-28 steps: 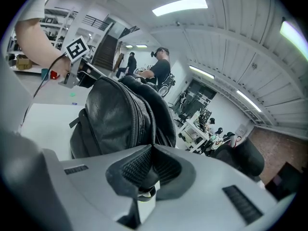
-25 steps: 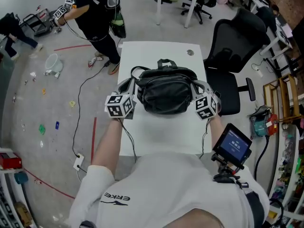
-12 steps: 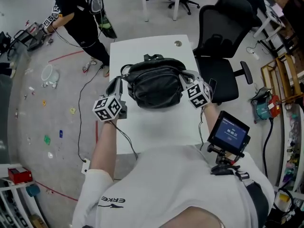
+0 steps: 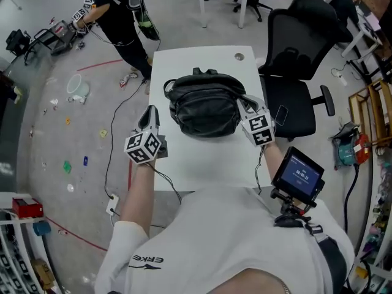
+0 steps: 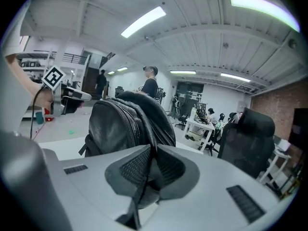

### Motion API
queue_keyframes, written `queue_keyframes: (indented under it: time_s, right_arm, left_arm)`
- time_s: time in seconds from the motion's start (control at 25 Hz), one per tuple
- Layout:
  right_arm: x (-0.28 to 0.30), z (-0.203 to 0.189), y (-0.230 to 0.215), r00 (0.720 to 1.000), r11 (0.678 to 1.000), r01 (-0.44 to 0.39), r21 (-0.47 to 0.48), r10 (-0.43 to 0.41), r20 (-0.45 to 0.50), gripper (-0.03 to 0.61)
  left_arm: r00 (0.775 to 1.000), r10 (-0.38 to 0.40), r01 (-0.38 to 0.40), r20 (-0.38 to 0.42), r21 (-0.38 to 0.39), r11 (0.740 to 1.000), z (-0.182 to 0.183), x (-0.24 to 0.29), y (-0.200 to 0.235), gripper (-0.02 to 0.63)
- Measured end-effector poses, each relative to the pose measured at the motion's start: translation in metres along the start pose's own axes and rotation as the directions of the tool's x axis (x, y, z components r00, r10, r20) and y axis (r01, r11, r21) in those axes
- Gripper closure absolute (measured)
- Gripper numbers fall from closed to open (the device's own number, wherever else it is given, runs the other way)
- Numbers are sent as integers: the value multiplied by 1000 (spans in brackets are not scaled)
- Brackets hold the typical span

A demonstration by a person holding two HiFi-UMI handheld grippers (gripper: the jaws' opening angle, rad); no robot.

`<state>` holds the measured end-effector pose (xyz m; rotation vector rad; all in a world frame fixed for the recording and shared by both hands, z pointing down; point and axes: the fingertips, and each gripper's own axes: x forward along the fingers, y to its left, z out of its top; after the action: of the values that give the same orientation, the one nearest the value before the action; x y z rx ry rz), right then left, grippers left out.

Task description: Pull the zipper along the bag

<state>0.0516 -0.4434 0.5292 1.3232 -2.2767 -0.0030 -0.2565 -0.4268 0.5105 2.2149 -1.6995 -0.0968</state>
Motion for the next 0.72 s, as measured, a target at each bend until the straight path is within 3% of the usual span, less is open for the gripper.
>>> queue_keyframes:
  time_s: [0.16, 0.44, 0.72]
  right_arm:
    - [-8, 4, 11, 999, 999, 10, 45, -11, 41, 557]
    - [-66, -14, -7, 992, 995, -23, 98, 11, 124, 549]
    - [-105, -28, 17, 981, 976, -119, 185, 87, 172, 551]
  left_arm:
    - [1000, 16, -16, 11, 50, 999, -3, -18, -19, 594]
    - [1000, 26, -27, 12, 75, 997, -27, -40, -105, 594]
    - [1000, 15, -17, 19, 143, 990, -44, -55, -149, 595]
